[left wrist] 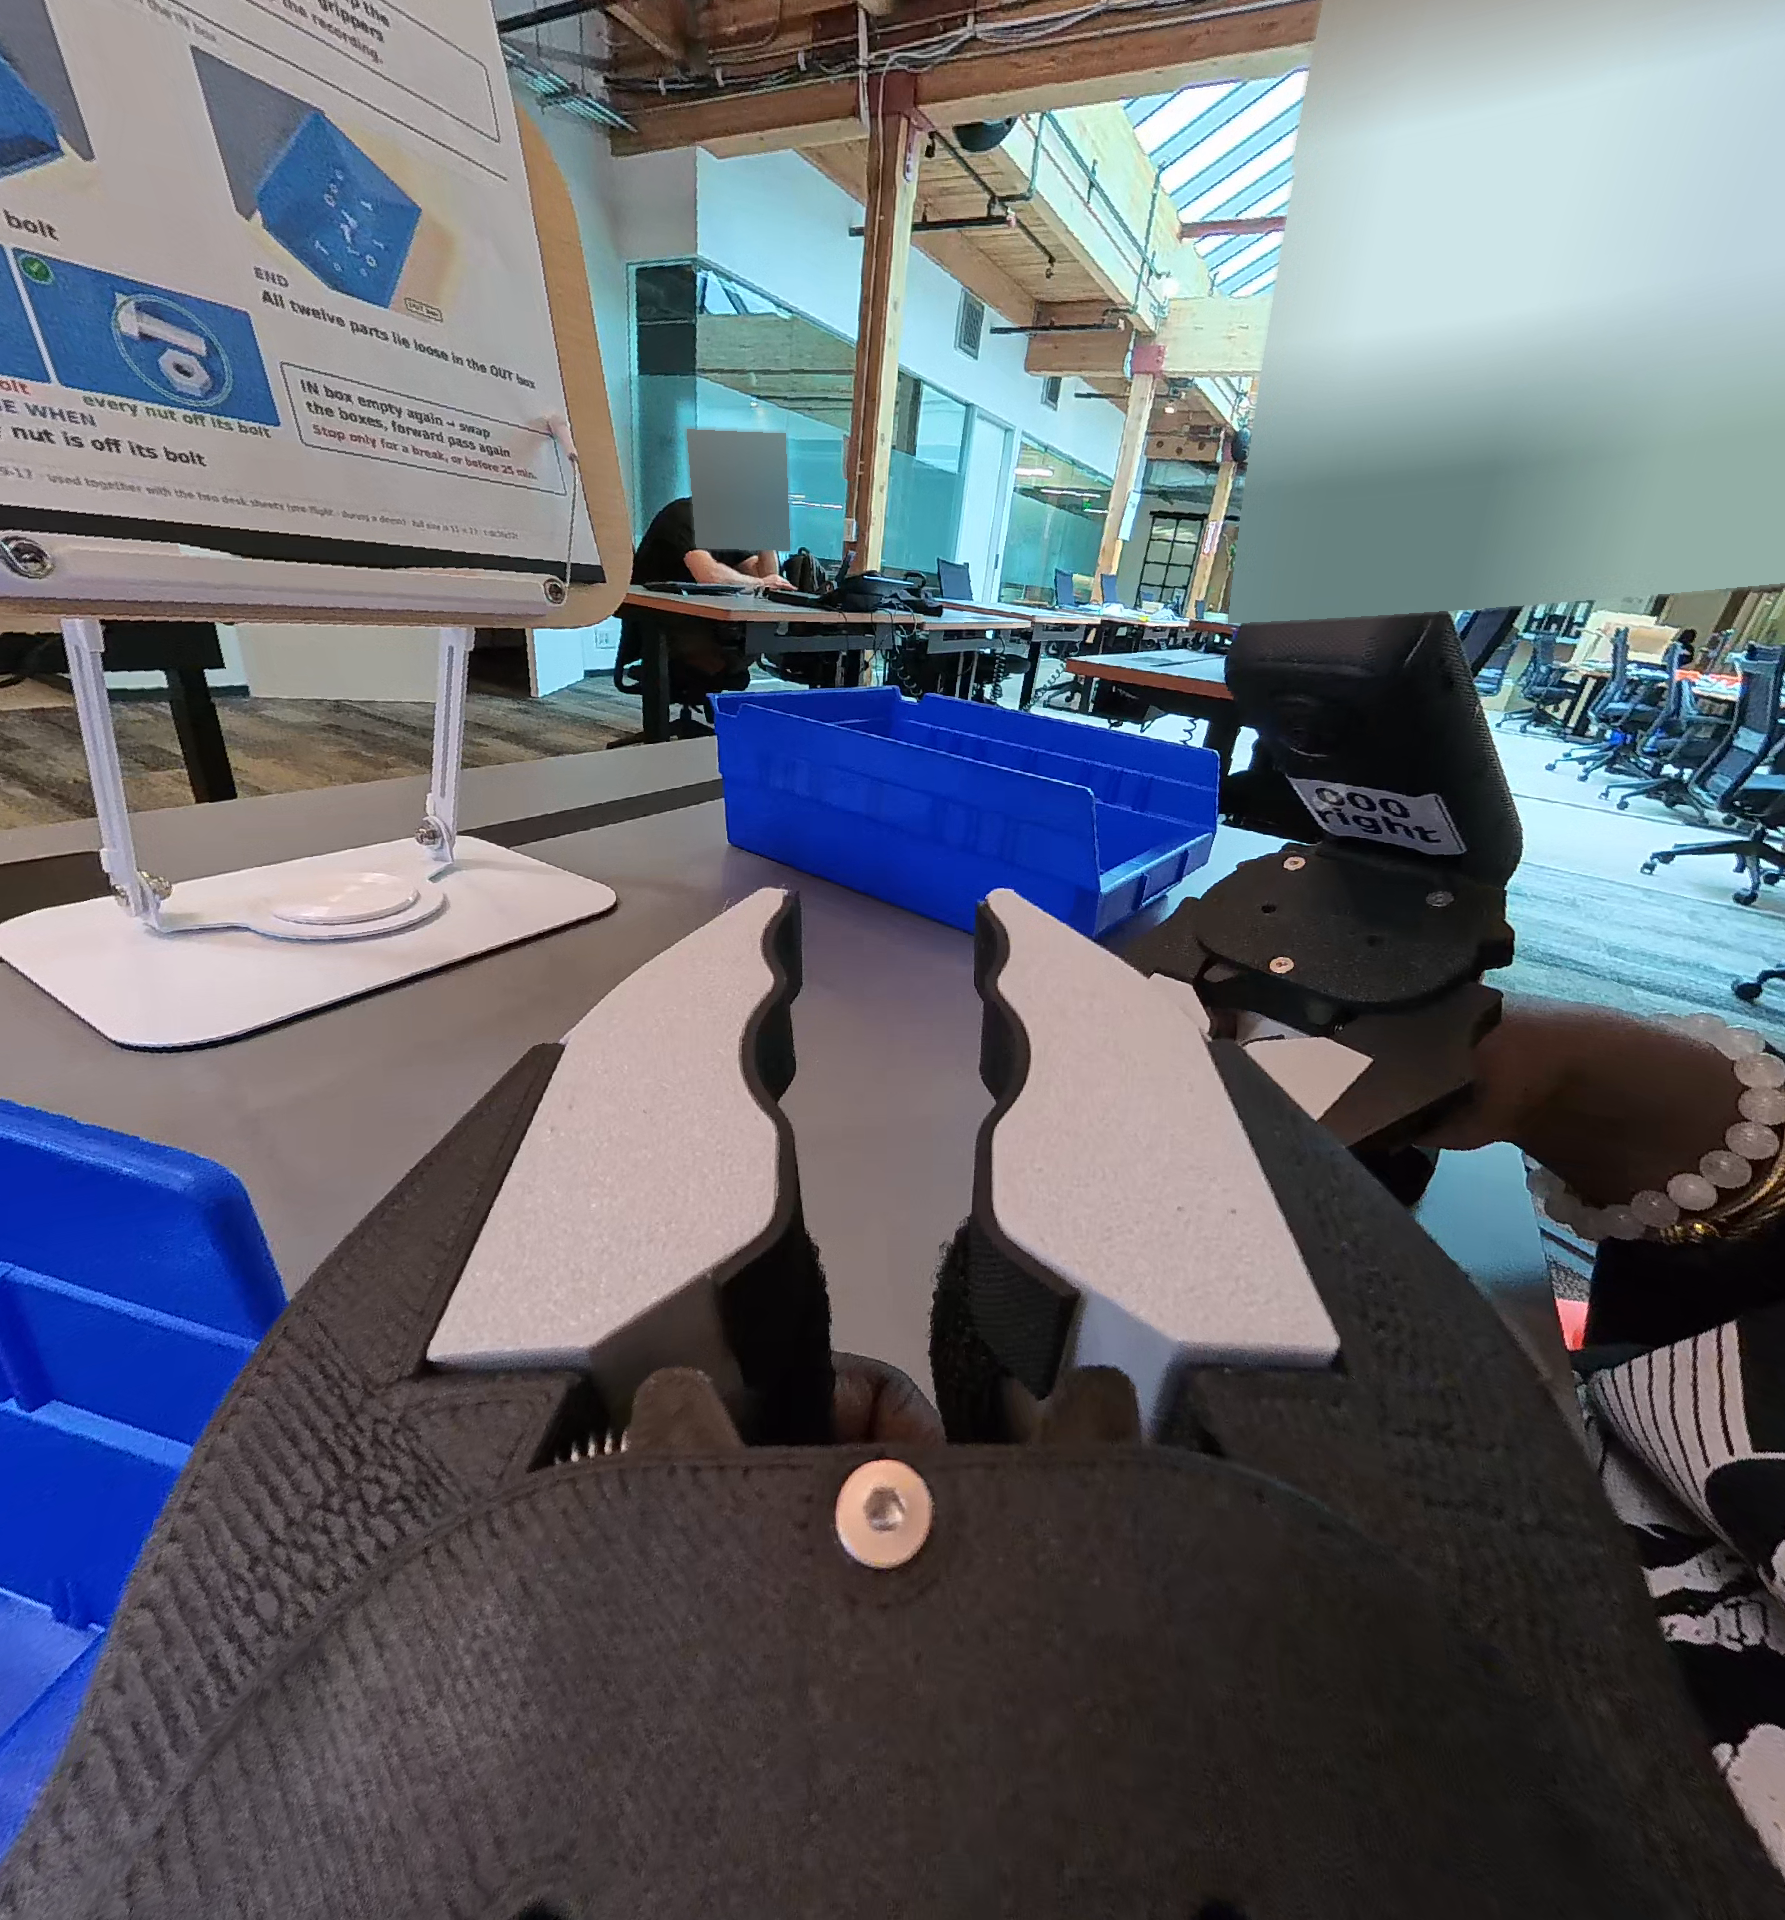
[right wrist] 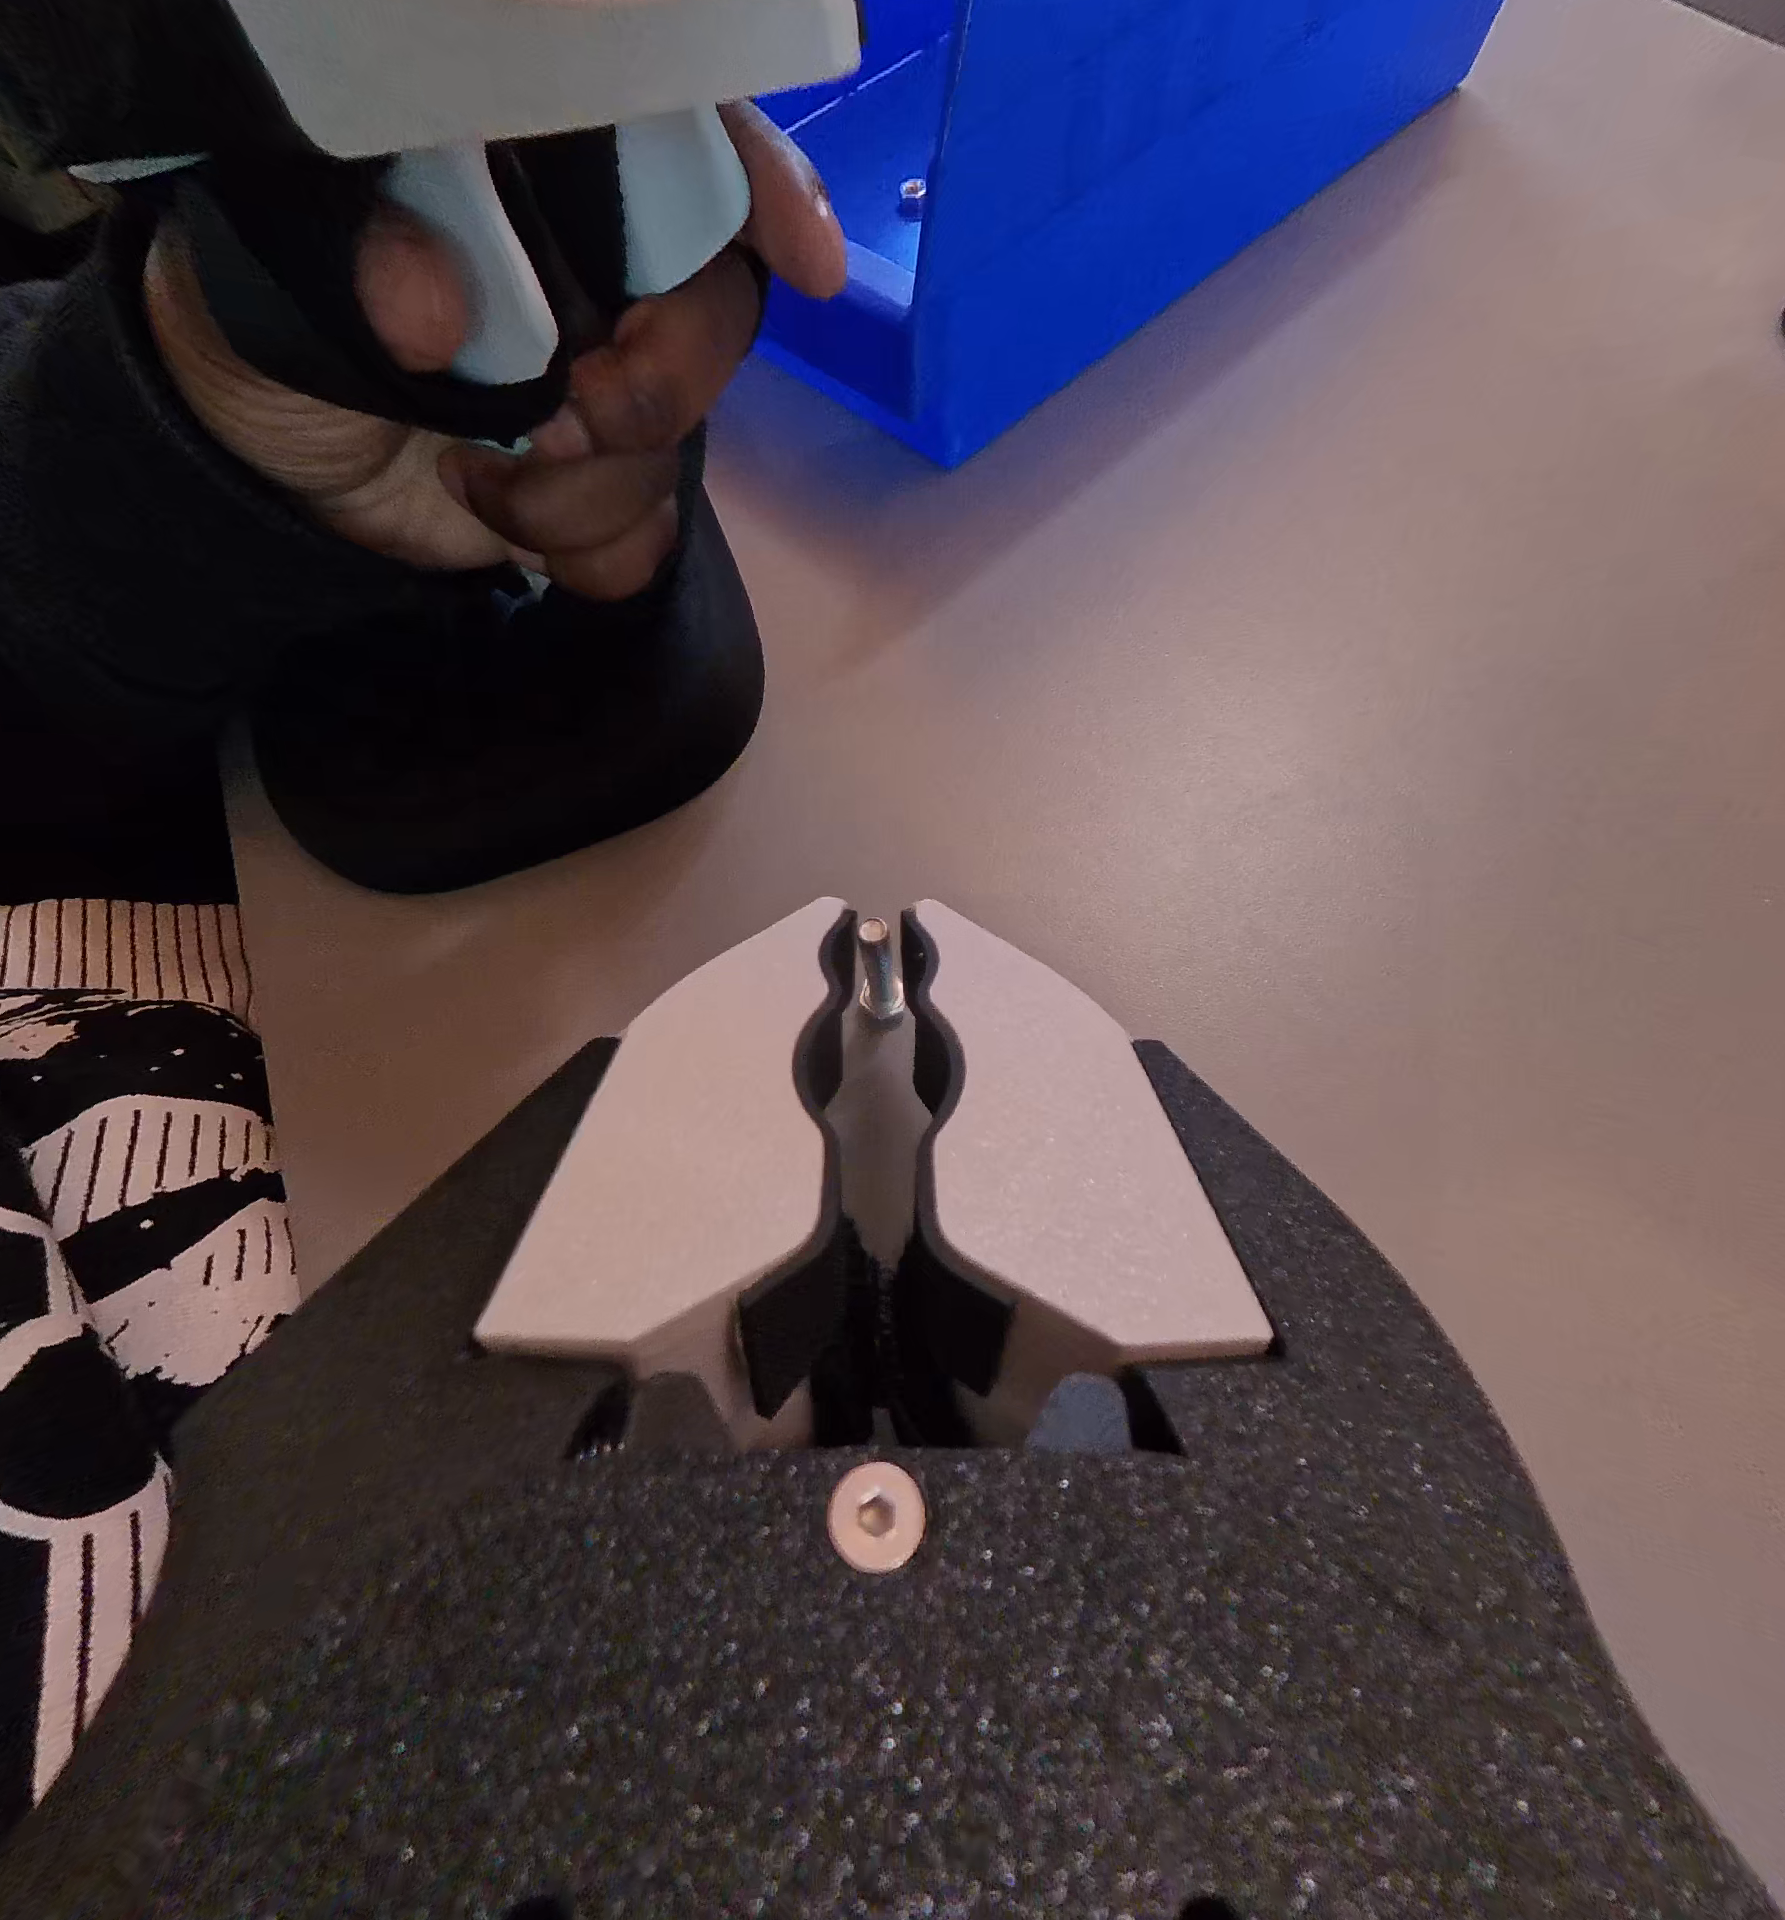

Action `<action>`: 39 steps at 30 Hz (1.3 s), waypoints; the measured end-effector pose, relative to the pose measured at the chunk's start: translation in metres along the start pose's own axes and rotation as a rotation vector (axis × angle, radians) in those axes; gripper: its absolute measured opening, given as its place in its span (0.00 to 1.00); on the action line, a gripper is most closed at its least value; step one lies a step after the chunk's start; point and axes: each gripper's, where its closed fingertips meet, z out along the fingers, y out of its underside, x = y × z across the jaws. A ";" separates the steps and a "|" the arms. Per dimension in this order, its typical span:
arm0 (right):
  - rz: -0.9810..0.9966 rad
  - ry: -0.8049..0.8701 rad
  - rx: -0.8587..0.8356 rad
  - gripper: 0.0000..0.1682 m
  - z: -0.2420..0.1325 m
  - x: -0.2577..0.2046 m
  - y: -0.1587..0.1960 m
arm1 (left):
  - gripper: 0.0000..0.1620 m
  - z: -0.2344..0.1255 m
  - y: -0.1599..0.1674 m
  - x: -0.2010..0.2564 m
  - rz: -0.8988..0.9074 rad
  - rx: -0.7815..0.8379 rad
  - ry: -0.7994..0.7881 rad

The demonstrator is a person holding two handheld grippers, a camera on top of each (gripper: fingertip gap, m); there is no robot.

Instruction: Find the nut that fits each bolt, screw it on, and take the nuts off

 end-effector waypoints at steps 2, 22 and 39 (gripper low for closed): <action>0.000 -0.003 0.000 0.07 -0.001 -0.001 0.000 | 0.20 0.000 0.000 0.000 0.001 -0.001 -0.001; -0.054 0.108 0.516 0.20 -0.105 0.043 -0.030 | 0.21 -0.072 -0.017 -0.068 0.187 -0.691 -0.162; -0.082 0.099 0.529 0.19 -0.106 0.038 -0.029 | 0.18 -0.136 0.075 -0.208 0.038 -1.522 -0.145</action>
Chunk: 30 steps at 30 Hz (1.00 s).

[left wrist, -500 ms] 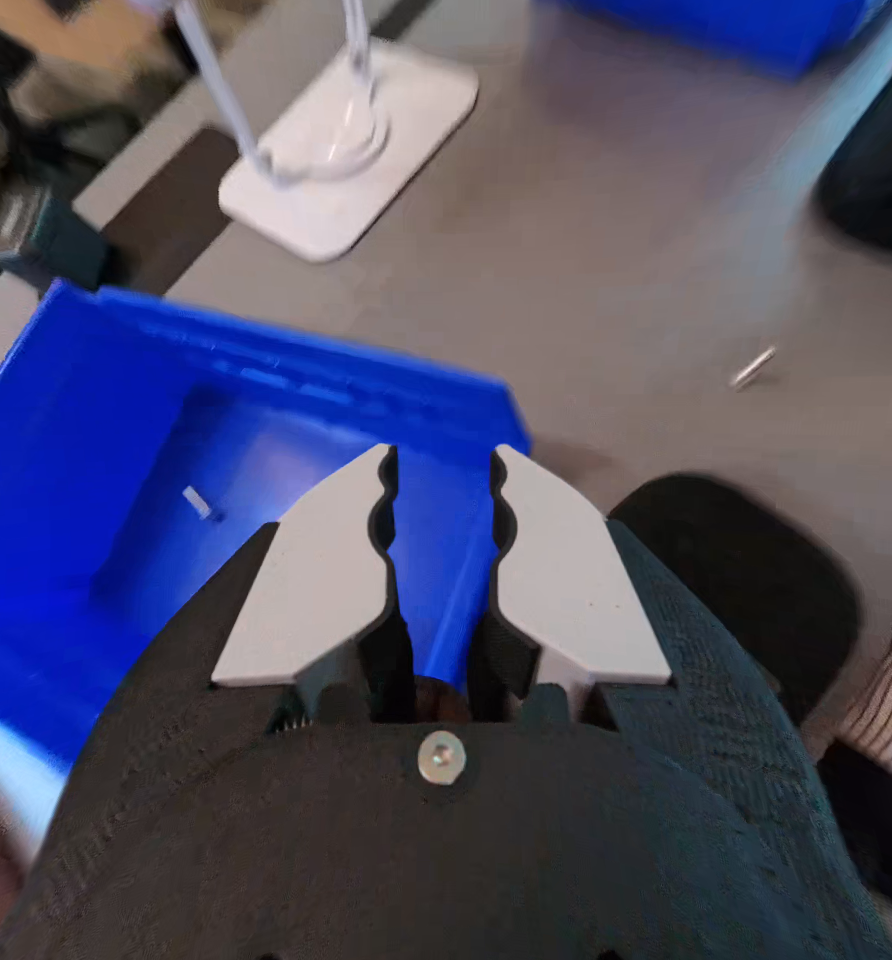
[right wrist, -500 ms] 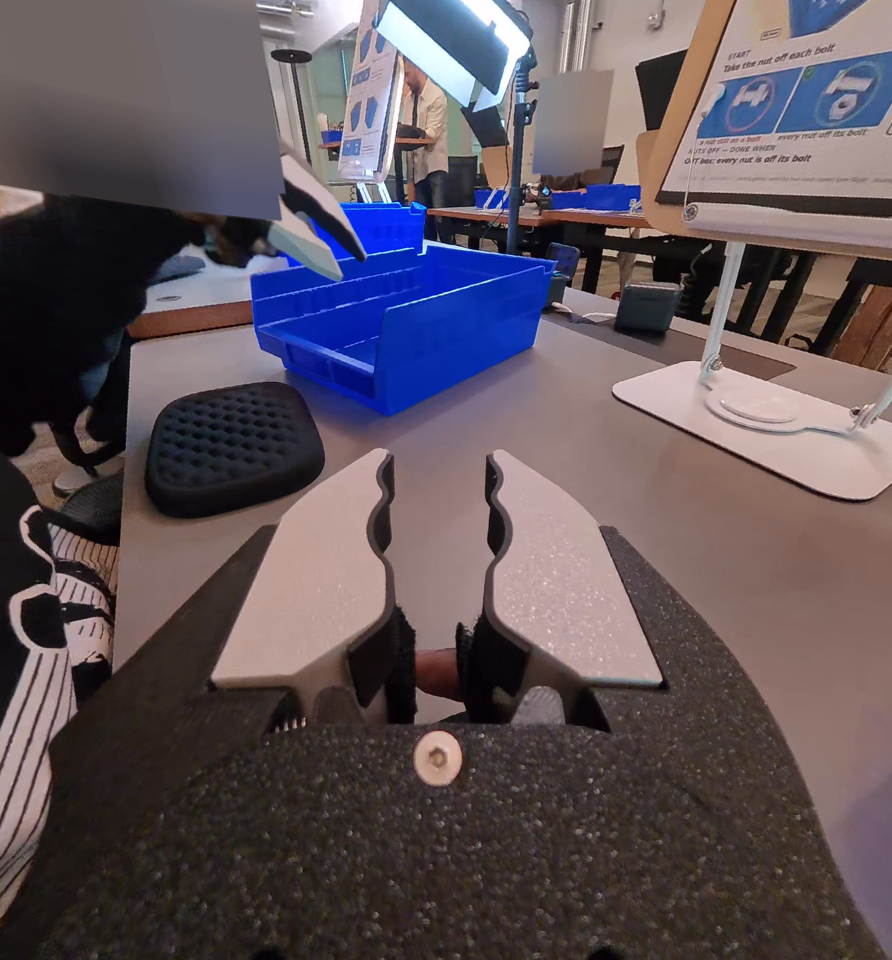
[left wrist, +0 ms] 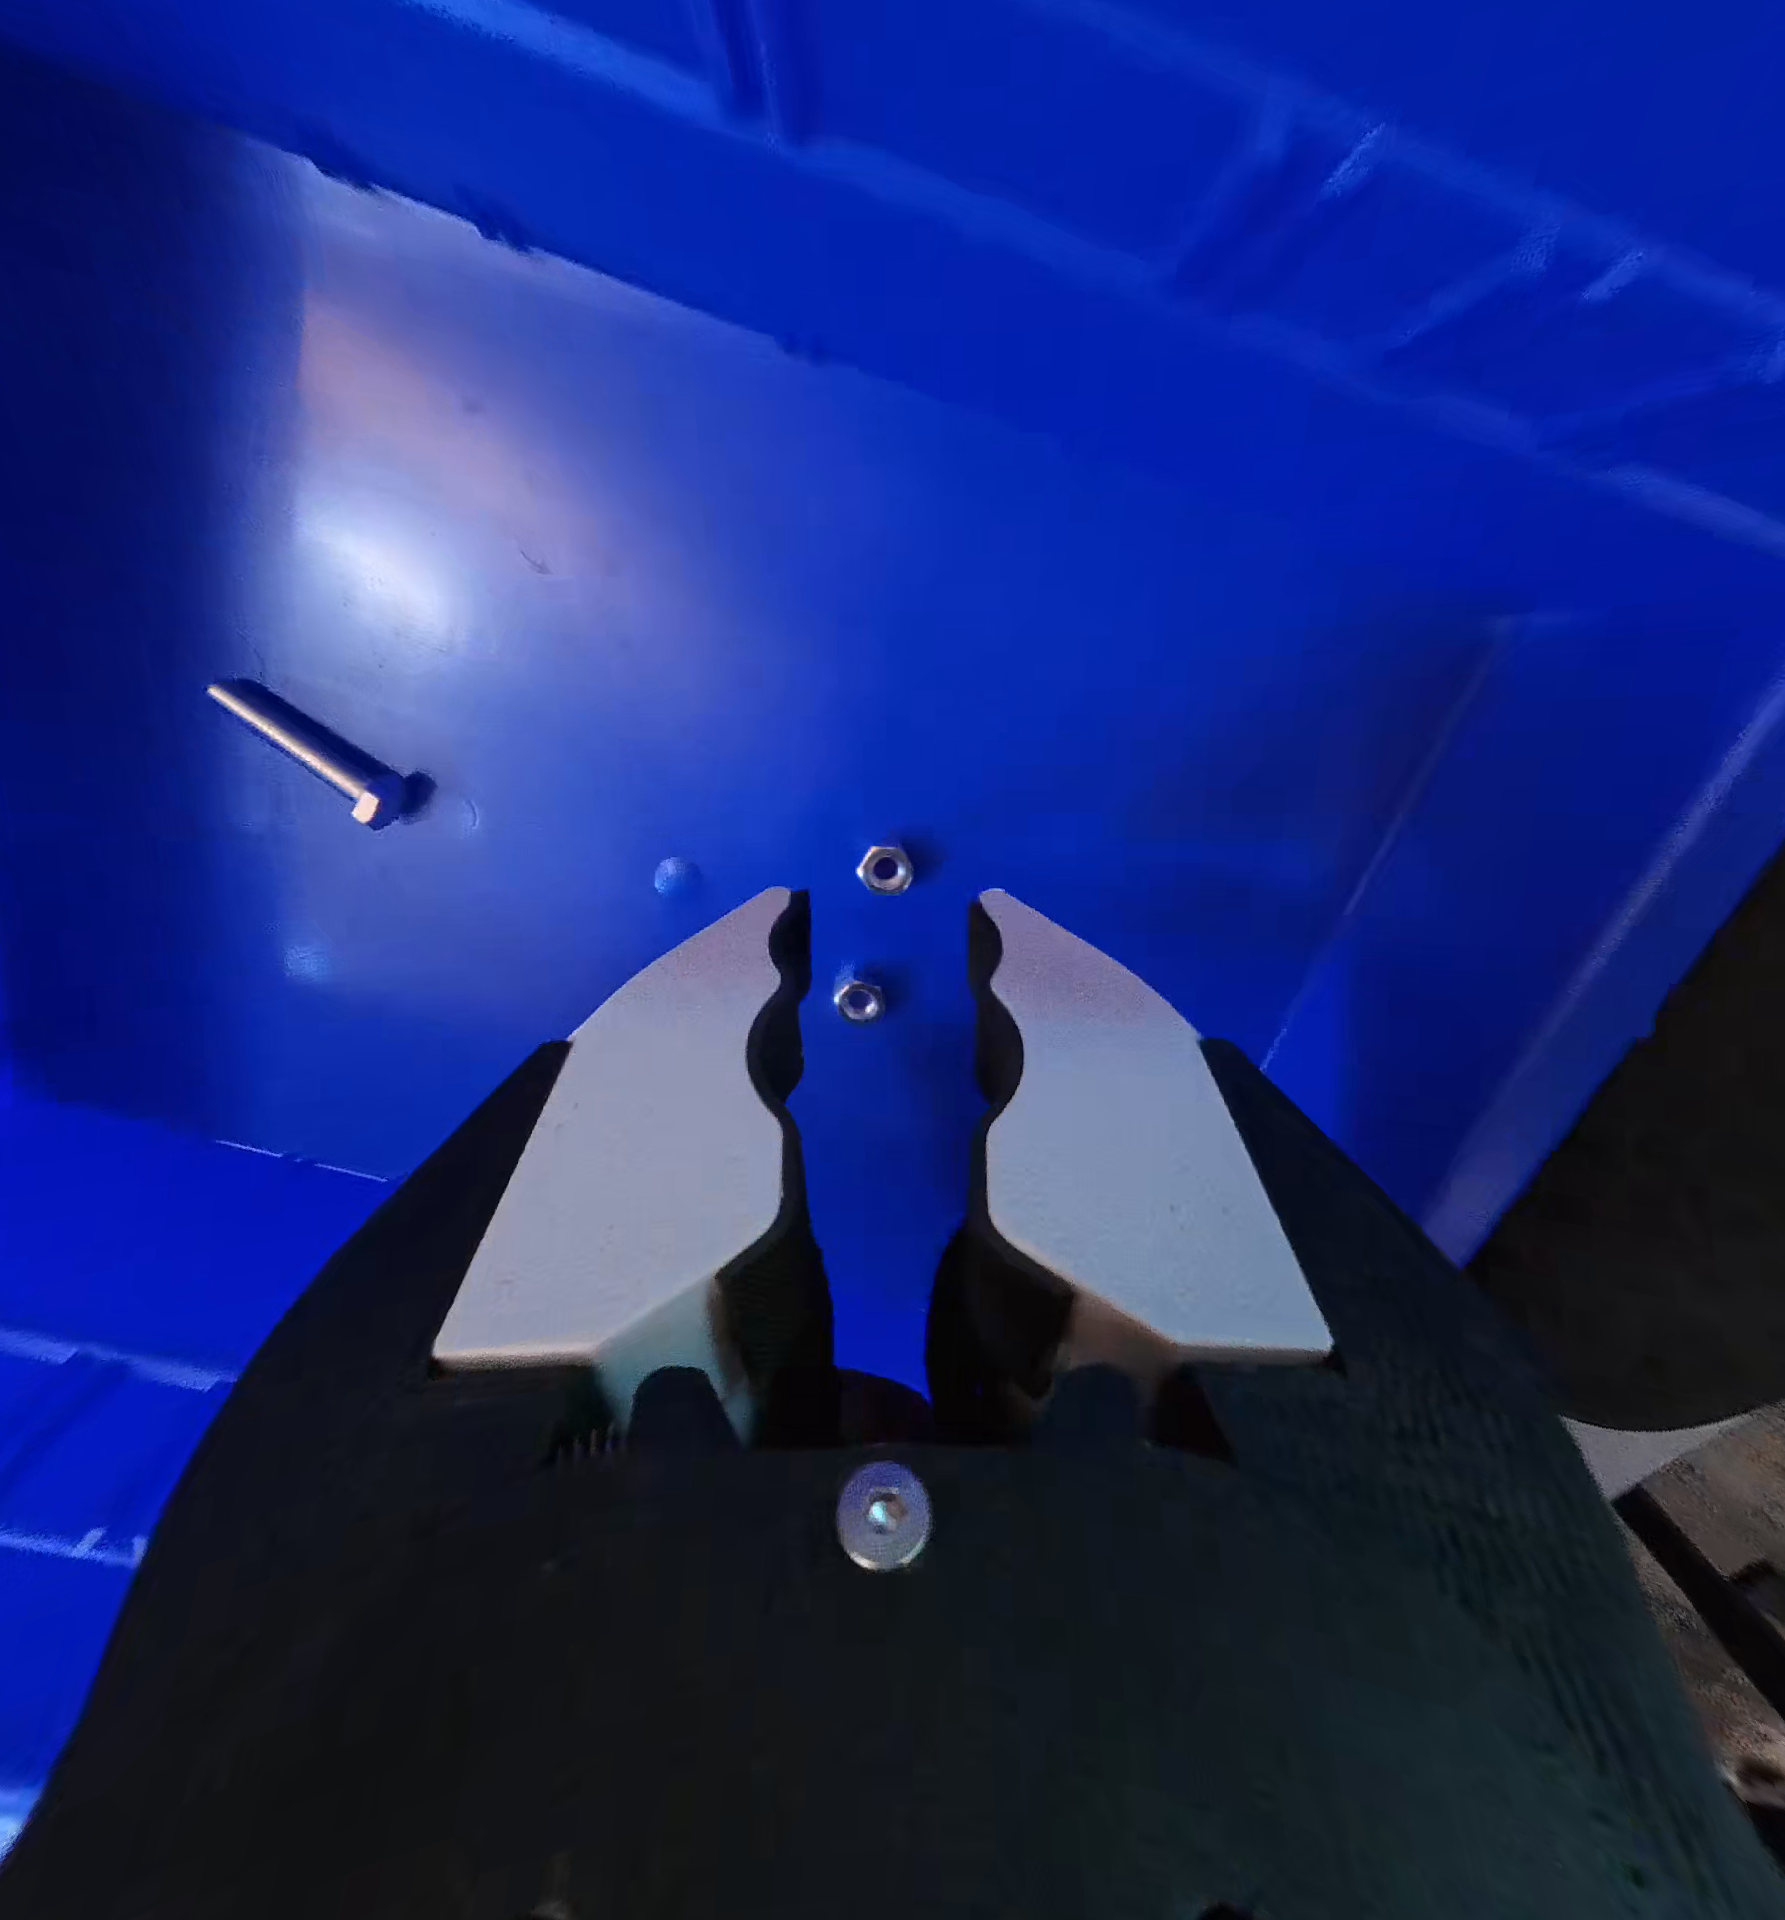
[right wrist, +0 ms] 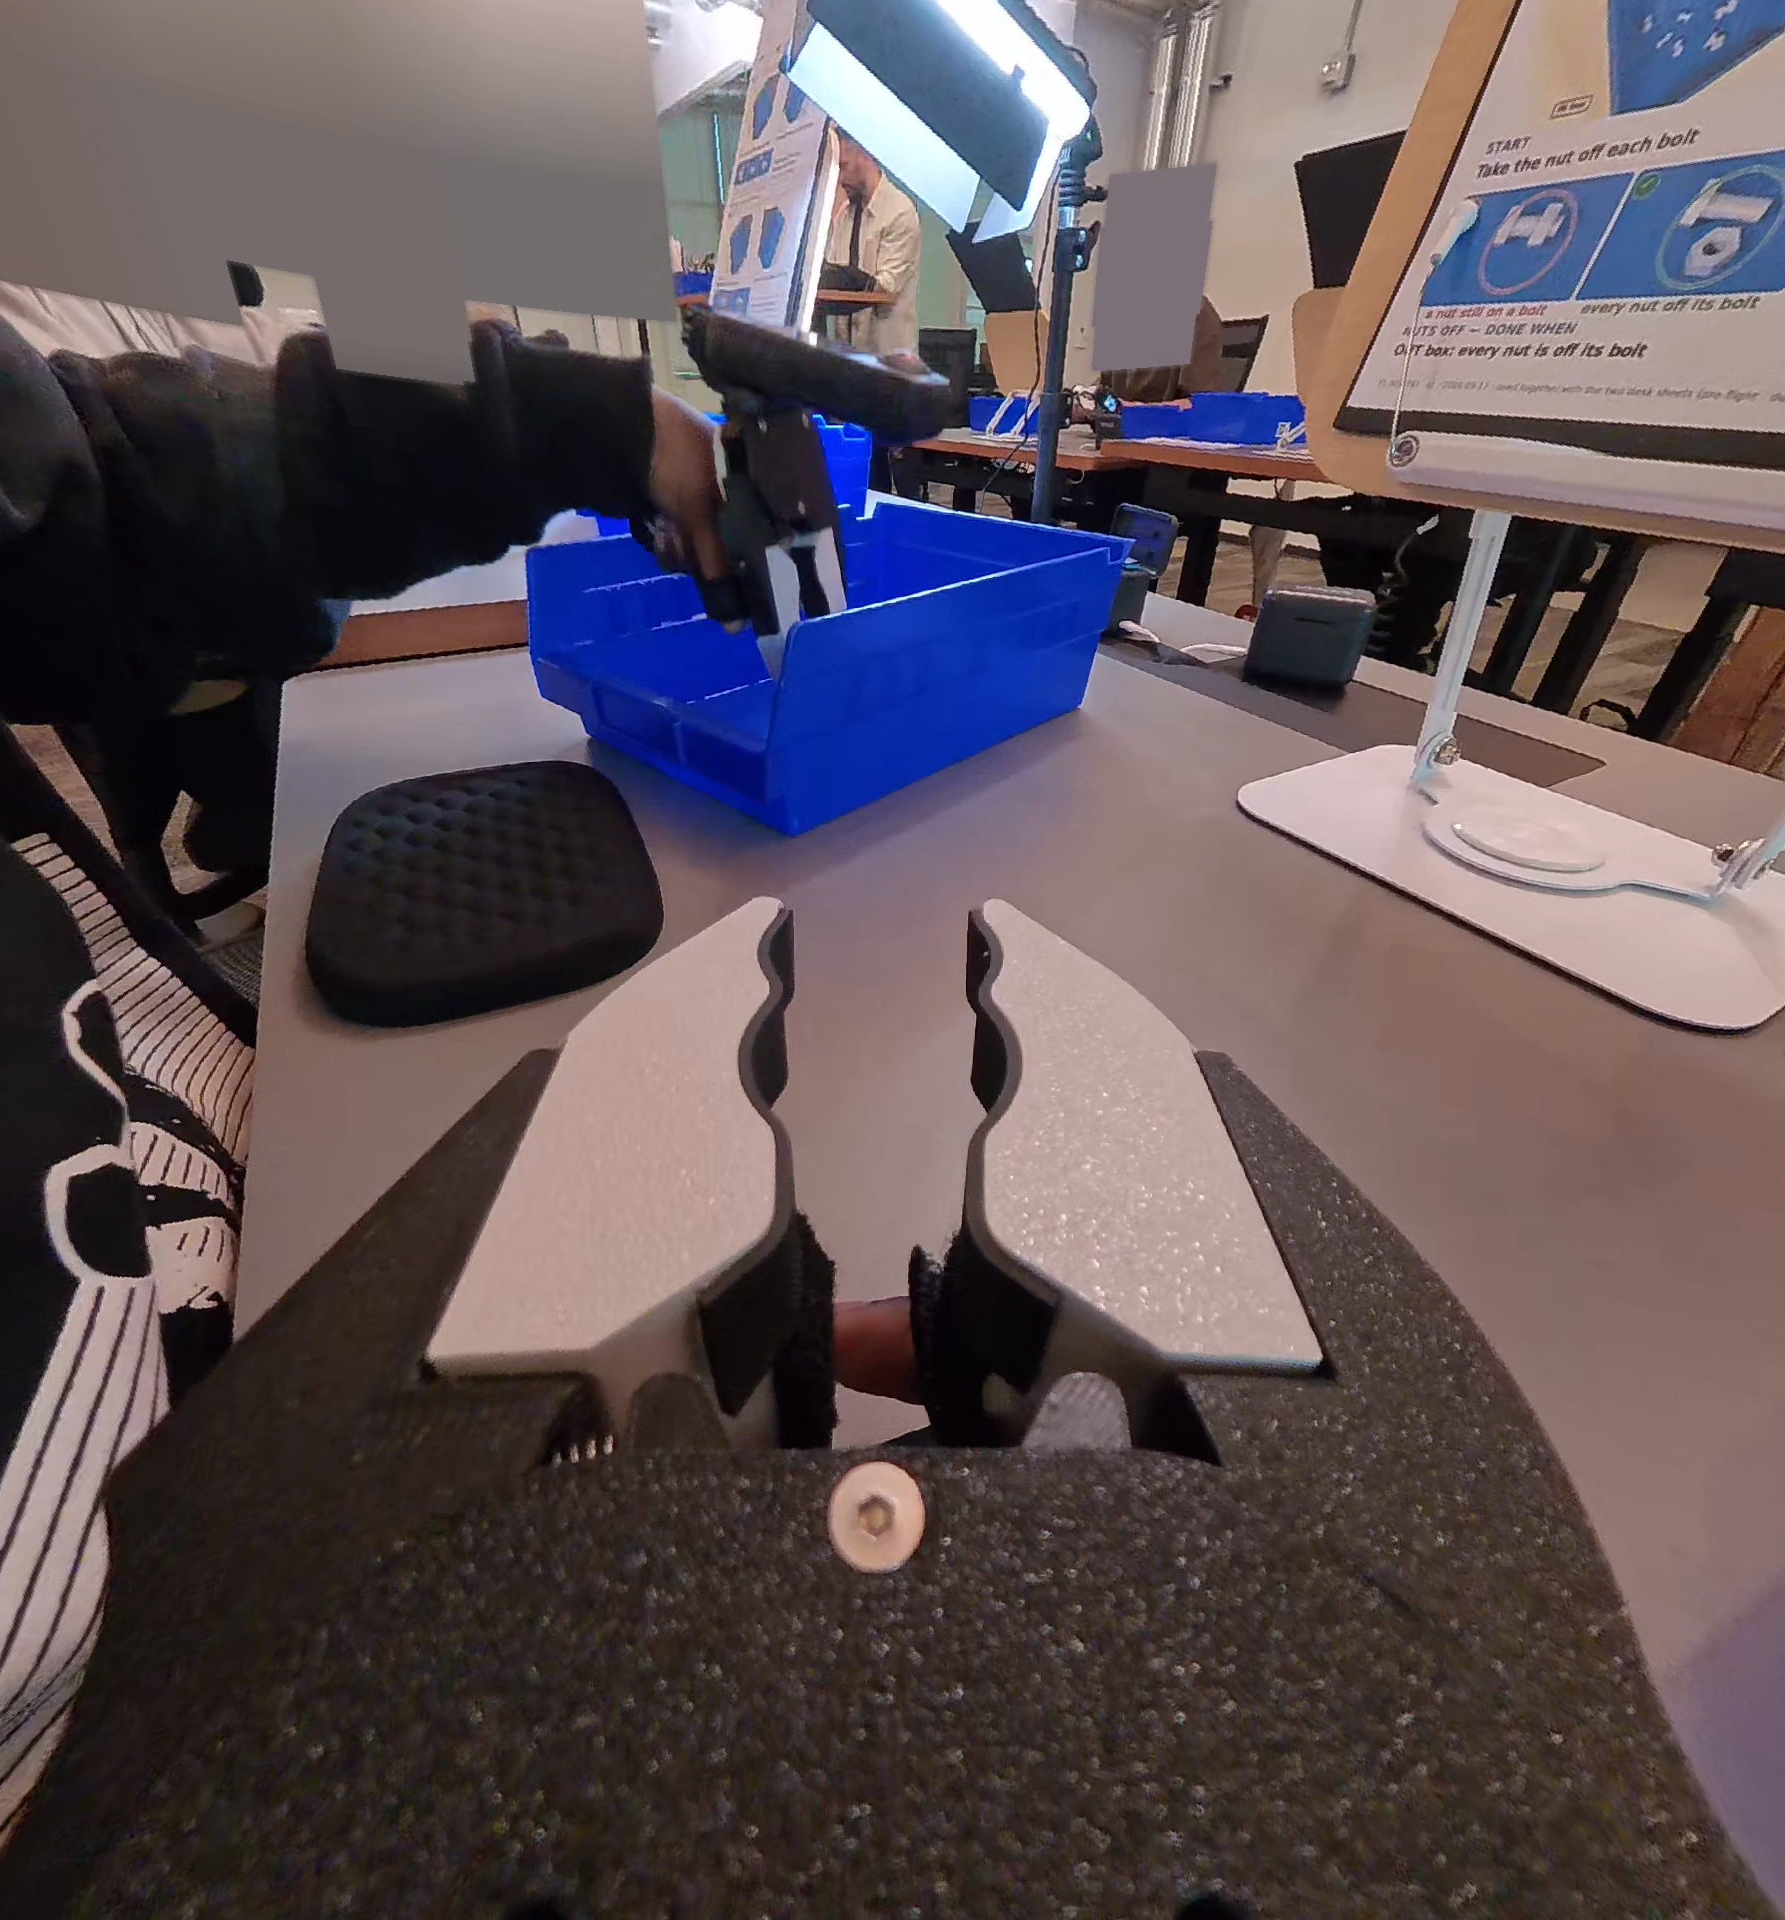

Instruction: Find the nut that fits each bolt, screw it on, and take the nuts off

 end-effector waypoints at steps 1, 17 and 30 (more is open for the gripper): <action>0.002 0.000 0.002 0.19 0.000 0.000 0.000 | 0.18 0.003 0.001 -0.001 -0.003 -0.010 0.002; 0.001 0.005 0.004 0.19 0.000 0.001 0.000 | 0.07 0.016 0.000 -0.004 -0.005 -0.008 -0.004; 0.021 0.002 0.003 0.19 0.000 0.003 0.002 | 0.07 -0.094 -0.064 0.071 0.195 0.345 -0.130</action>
